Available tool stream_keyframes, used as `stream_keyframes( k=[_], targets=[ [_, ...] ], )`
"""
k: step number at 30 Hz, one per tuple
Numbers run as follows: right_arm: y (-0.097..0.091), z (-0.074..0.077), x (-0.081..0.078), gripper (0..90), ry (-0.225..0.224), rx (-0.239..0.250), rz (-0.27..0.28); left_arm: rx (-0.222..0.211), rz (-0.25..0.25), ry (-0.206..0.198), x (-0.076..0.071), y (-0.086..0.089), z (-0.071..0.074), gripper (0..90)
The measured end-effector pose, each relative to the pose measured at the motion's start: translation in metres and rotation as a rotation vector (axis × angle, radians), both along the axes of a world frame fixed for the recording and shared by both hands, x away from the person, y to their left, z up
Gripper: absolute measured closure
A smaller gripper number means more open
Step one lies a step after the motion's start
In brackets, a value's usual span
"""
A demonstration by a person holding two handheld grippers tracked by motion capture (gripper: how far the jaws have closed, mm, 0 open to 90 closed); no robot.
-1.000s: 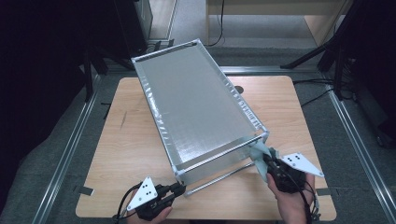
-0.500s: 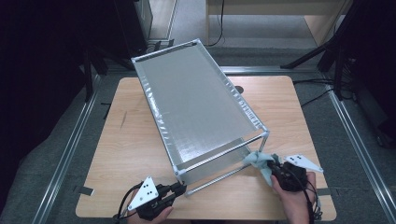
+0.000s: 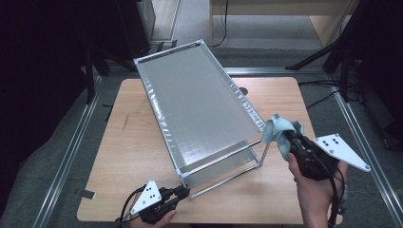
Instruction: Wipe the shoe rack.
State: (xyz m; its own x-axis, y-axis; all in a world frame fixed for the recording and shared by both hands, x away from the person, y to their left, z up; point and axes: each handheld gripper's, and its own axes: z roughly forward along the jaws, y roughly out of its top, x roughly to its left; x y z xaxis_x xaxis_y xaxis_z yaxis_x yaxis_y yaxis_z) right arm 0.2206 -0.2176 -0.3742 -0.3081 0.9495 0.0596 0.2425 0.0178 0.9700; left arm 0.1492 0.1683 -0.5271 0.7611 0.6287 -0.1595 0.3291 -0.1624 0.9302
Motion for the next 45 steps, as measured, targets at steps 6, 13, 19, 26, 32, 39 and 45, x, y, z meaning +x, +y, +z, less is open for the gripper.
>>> stream_keyframes(
  k=[6, 13, 19, 26, 32, 39, 45],
  targets=[
    [0.037, -0.002, 0.015, 81.3, 0.006, -0.063, 0.133, 0.002, -0.005, 0.001, 0.001, 0.0, 0.0, 80.8],
    [0.066, -0.01, 0.021, 81.3, 0.098, -0.072, 0.211, 0.004, -0.009, 0.001, 0.002, 0.0, 0.0, 80.8],
    [0.102, -0.015, 0.008, 81.7, 0.11, -0.116, 0.289, 0.009, -0.01, 0.001, 0.002, 0.0, 0.001, 80.9],
    [0.145, -0.019, -0.011, 81.9, 0.116, -0.14, 0.384, 0.004, -0.007, 0.006, 0.002, -0.001, 0.0, 80.8],
    [0.159, -0.02, -0.02, 81.8, 0.104, -0.131, 0.433, 0.012, -0.007, 0.0, 0.002, -0.002, 0.001, 81.0],
    [0.118, -0.02, -0.001, 81.3, 0.115, -0.099, 0.288, 0.014, -0.008, -0.001, 0.002, -0.002, 0.0, 81.1],
    [0.075, -0.018, 0.016, 78.1, 0.107, -0.09, 0.156, 0.012, -0.01, 0.0, 0.002, -0.002, 0.0, 81.0]
  ],
)
